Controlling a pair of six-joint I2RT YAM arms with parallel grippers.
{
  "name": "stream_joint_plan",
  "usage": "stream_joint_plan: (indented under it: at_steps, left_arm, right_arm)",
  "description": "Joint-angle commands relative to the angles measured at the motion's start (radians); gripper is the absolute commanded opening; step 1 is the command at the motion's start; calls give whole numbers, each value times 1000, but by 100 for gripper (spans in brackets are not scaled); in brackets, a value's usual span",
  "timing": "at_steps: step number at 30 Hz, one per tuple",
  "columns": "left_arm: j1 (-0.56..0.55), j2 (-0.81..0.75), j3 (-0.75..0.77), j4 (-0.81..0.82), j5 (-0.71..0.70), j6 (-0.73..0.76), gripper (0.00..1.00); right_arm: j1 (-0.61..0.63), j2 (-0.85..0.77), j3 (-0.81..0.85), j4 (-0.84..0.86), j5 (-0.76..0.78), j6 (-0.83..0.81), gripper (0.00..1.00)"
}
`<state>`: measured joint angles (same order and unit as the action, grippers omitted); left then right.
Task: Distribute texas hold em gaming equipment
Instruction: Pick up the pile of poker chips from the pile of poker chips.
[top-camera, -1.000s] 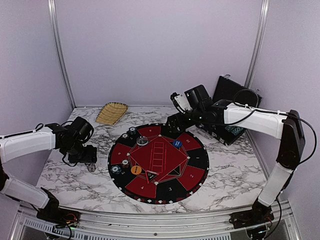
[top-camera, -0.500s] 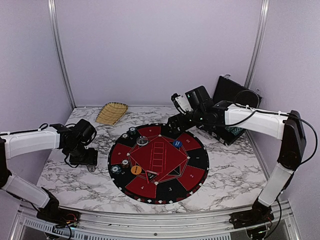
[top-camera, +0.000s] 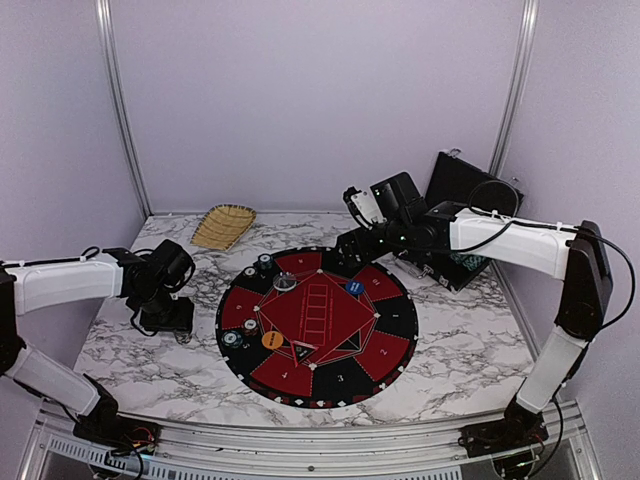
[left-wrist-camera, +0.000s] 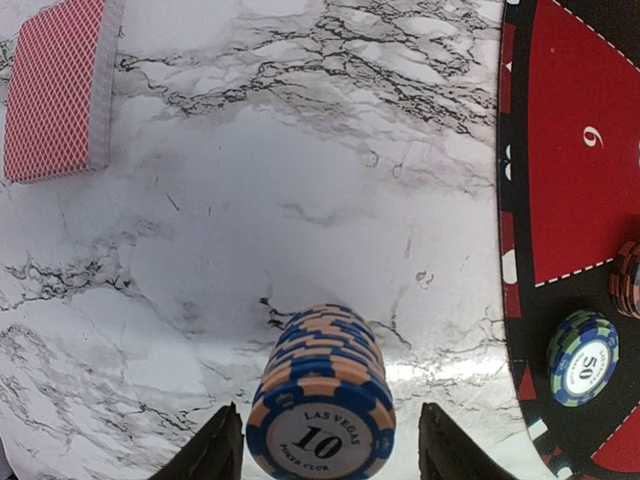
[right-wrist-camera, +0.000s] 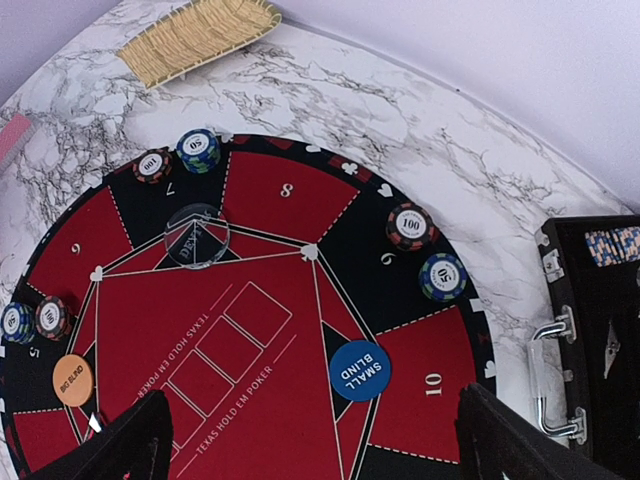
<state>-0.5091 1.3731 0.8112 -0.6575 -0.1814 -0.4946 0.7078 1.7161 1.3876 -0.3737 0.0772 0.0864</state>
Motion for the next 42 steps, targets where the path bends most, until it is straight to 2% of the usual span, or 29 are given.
stream_joint_plan:
  at_steps: [1,34,42]
  left_arm:
    - [-4,18,19,-14,5,-2,60]
    - [-4,40,43,-11,5,10,44]
    - [-3,39,61,-26,-15,16,42]
  right_arm:
    - [1,-40,6,13,17,6,96]
    - [2,-23,24,-1,34,-10,96]
    - [1,-17,28,-3,33,-10,96]
